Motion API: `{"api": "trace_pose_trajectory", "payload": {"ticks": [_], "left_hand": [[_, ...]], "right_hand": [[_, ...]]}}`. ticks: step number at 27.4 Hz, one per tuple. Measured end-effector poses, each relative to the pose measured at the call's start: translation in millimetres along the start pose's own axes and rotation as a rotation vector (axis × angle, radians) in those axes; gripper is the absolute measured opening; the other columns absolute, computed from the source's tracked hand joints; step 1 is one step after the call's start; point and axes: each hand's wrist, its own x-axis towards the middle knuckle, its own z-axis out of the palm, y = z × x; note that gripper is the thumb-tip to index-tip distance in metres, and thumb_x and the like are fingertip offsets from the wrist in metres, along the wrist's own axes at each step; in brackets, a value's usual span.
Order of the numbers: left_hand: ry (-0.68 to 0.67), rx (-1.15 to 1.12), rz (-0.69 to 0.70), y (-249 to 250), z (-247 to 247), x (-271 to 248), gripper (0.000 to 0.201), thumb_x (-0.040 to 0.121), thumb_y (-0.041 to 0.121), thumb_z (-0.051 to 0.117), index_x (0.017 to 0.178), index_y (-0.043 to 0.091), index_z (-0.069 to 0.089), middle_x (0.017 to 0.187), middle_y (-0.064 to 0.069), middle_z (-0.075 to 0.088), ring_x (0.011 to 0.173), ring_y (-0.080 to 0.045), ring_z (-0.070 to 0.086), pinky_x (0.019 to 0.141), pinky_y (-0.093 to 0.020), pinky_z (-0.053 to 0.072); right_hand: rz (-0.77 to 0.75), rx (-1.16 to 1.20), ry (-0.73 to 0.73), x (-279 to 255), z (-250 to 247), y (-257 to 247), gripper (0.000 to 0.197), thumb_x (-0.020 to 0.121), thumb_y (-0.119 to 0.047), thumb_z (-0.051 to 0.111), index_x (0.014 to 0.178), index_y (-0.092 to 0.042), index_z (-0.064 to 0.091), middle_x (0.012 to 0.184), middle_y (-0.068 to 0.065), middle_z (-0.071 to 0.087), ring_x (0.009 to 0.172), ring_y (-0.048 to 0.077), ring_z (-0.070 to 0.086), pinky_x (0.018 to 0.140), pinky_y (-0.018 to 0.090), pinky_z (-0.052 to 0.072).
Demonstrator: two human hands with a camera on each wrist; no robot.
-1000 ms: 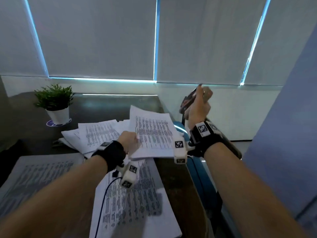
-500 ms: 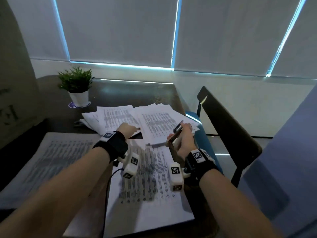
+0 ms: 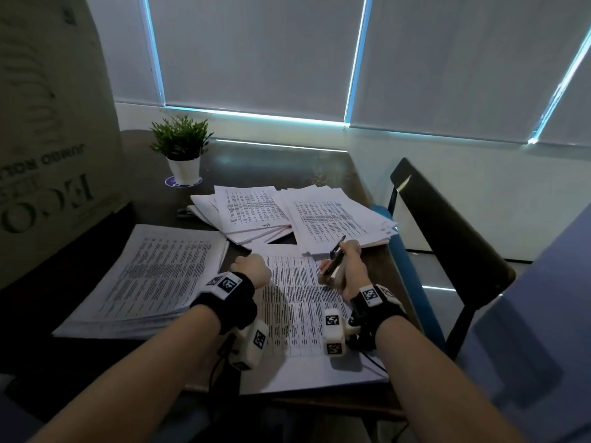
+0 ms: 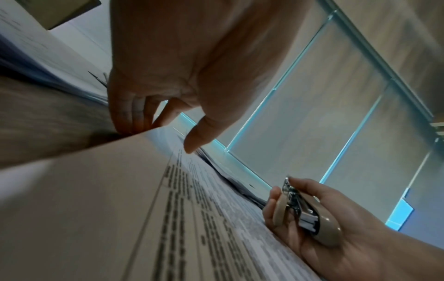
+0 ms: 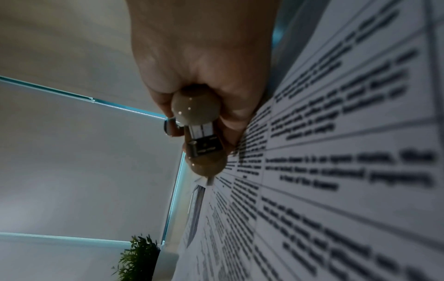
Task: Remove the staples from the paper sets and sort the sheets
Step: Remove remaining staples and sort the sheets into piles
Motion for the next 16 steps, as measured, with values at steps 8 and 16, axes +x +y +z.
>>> {"api": "trace_pose_trajectory", "payload": {"ticks": [8,16], "left_hand": [[0.09,-0.43,0.228,1.3,-4.9,-6.9,0.009,0.09,0.003,0.048,0.095,0.008,0.042,0.094,-0.007,0.05,0.084,-0.024,0.047,0.064,-0.03,0.036],[0.33,-0.941,0.533,-5.3,-64.0,-59.8,0.044,0.088,-0.004,0.051,0.115,0.026,0.035,0.096,-0.009,0.067,0.076,-0.028,0.069,0.063,-0.045,0.059]], "right_hand": [[-0.064,-0.11,0.031,3.2,-0.8,5.3,0.037,0.091,-0.035,0.066,0.096,0.0,0.057,0.069,0.018,0.065,0.061,0.026,0.063,0.073,0.043,0.054],[-0.273,-0.382,-0.22,-35.4,12.3,-47.6,0.039,0.085,-0.039,0.069,0.097,-0.002,0.07,0.1,0.024,0.068,0.084,0.034,0.065,0.084,0.05,0.054]]}}
